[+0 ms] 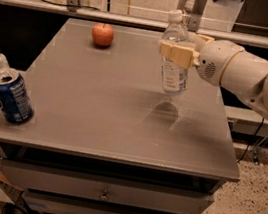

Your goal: Place blue plastic bottle upright

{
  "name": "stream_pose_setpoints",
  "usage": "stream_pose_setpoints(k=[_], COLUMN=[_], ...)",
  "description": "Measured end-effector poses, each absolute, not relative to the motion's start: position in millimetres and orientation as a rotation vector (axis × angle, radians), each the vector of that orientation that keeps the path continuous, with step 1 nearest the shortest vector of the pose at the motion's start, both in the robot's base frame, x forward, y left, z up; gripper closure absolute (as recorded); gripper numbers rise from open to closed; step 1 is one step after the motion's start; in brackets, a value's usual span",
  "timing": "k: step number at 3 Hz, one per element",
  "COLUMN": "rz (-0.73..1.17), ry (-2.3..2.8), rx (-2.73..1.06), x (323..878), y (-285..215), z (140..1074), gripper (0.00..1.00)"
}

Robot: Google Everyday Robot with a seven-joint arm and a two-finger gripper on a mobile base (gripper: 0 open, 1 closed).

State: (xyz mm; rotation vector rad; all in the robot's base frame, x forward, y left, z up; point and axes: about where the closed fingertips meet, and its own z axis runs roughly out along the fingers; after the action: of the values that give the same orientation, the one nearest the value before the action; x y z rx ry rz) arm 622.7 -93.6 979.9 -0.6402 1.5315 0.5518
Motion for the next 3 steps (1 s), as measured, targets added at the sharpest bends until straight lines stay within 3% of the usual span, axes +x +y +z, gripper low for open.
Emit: stream_pose_setpoints(k=[3], rz=[0.521], ry=[1.368], rx=[-0.791], x=[630], y=[-87], z=[966], gripper=[1.00])
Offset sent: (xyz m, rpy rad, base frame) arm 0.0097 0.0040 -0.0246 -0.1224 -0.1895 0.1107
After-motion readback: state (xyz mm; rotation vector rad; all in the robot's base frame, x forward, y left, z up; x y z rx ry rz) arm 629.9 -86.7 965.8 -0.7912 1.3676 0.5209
